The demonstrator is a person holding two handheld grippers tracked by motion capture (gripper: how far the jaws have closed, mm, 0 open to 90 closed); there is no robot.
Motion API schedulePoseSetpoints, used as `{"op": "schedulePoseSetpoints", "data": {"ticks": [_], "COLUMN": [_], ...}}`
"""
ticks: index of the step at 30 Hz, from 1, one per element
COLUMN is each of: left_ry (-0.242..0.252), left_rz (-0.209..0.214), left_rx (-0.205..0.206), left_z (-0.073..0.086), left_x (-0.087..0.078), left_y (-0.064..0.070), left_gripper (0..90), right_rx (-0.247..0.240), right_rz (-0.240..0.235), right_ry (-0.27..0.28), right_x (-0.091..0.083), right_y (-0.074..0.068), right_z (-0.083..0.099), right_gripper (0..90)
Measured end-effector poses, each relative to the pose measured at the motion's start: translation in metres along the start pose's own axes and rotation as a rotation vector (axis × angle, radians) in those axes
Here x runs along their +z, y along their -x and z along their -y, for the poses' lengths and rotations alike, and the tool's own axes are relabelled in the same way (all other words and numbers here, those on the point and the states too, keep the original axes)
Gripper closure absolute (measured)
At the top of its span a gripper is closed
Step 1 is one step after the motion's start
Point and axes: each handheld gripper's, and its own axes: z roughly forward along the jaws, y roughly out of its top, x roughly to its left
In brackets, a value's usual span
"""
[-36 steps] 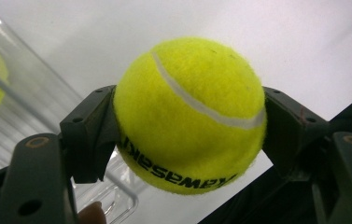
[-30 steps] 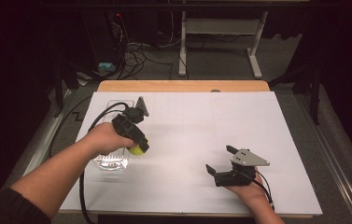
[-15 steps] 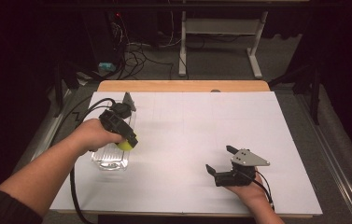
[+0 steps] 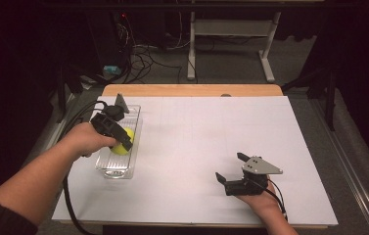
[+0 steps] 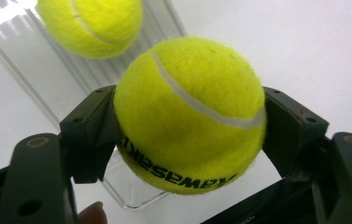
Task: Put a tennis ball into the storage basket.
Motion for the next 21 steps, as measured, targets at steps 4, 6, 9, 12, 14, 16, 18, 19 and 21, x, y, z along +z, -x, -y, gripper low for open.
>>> {"op": "schedulePoseSetpoints", "data": {"ticks": [4,6,9,12,14,16,18,19,21], "left_ry": [-0.001,-0.001,-0.003,-0.004,-0.007,-0.007,-0.006,-0.010,-0.011], "left_rz": [-0.009,-0.012,-0.015,-0.020,-0.021,-0.025,-0.025,-0.025,-0.028], "left_rx": [-0.009,-0.013,-0.024,-0.031,-0.033,-0.036,-0.037,-0.036,-0.034], "left_z": [0.003,0.004,0.005,0.007,0.008,0.009,0.009,0.009,0.009], "left_x": [0.000,0.000,0.000,0.001,0.002,0.002,0.003,0.003,0.005], "left_y": [-0.005,-0.007,-0.011,-0.014,-0.015,-0.016,-0.016,-0.016,-0.015], "left_gripper": [27.3,27.2,27.2,27.2,27.2,27.2,27.2,27.2,27.2], "right_rx": [0.000,0.000,-0.002,-0.005,-0.004,-0.005,-0.003,-0.003,-0.006], "right_rz": [0.001,-0.001,0.001,0.002,0.002,0.002,0.002,0.002,0.002], "right_ry": [0.000,0.001,0.001,0.003,0.002,0.003,0.004,0.004,0.003], "right_x": [0.000,0.000,0.000,0.000,0.000,0.000,0.000,0.000,0.000], "right_y": [0.000,0.000,0.000,0.000,0.000,0.000,0.000,0.000,0.000], "right_z": [0.000,0.000,0.000,0.000,0.000,0.000,0.000,0.000,0.000], "right_gripper": [0.0,0.0,0.0,0.0,0.0,0.0,0.0,0.0,0.0]}}
